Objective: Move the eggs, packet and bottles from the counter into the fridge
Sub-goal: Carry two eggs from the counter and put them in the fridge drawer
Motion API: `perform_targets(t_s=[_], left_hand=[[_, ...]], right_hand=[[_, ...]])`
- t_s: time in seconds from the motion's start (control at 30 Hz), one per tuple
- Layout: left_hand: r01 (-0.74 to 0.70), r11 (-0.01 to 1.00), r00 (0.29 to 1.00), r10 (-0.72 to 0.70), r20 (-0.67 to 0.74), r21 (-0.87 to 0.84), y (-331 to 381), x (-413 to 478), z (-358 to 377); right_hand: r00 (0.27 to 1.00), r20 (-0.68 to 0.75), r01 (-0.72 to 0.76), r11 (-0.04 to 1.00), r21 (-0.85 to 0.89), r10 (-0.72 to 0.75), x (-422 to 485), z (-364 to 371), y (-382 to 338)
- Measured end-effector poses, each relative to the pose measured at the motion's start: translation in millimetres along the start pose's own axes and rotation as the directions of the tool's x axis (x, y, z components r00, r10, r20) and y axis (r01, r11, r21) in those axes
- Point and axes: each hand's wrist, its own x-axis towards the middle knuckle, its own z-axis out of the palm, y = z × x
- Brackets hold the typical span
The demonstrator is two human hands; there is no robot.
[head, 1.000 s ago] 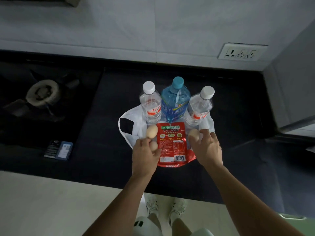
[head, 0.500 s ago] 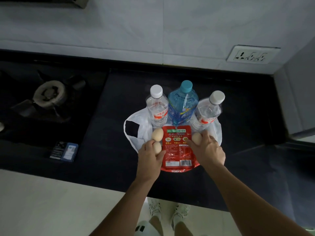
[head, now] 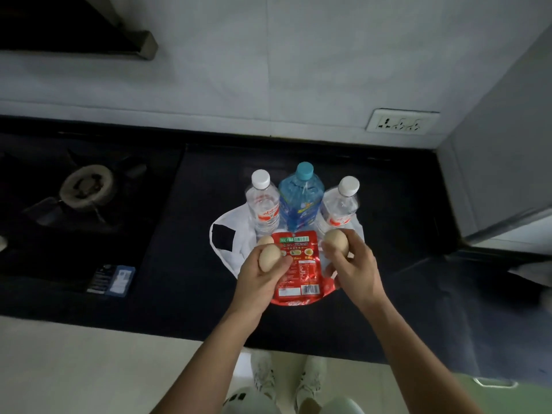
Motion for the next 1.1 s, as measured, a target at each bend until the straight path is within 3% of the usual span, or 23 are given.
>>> perform_targets(t_s=[0.3, 0.67, 0.83, 1.1], left_hand=[[-0.133, 0.989, 0.986, 0.125, 0.111, 0.067, 31.6, -30.7, 29.1], [-0.207, 0.977, 0.971, 0.199, 0.132, 0.048, 42.4, -51.9, 20.6], [-0.261, 0.965, 0.965, 0.261, -0.008, 0.027, 46.9, -61.6, -0.8], [-0.346, 0.937, 0.858, 0.337, -0.388, 0.05, 41.5, -103.0, -25.4]], right_hand=[[0.989, 0.064, 0.132, 0.99, 0.037, -0.135, -46.3, -11.8, -43.9], [0.996, 0.029, 0.079, 0.976, 0.204, -0.087, -62.7, 8.3, -52.7], [0.985, 0.13, 0.081, 0.967, 0.243, -0.115, -56.4, 29.7, -57.7], [0.89, 0.389, 0.244, 0.969, 0.037, -0.239, -41.7, 56.3, -70.6]])
